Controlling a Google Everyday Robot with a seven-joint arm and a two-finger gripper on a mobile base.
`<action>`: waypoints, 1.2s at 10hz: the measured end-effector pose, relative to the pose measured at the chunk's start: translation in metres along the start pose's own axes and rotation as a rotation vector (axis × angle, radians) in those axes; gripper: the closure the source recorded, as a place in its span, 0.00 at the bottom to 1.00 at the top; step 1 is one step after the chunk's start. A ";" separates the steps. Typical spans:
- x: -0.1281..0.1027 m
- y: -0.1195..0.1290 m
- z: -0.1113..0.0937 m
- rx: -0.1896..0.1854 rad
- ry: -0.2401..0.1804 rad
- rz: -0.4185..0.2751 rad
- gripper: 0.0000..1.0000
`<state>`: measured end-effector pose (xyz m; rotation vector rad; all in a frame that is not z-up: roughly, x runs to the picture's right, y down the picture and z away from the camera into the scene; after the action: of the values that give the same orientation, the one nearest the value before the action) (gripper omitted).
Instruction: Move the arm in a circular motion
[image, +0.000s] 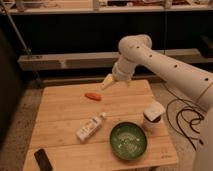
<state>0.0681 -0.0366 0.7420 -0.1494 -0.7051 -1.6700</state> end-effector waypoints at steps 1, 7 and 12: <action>0.013 0.024 -0.003 0.005 0.022 0.019 0.20; -0.008 0.126 -0.031 -0.044 0.039 0.244 0.20; -0.127 0.133 -0.061 -0.092 0.017 0.434 0.20</action>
<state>0.2390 0.0320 0.6819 -0.3294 -0.5368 -1.2848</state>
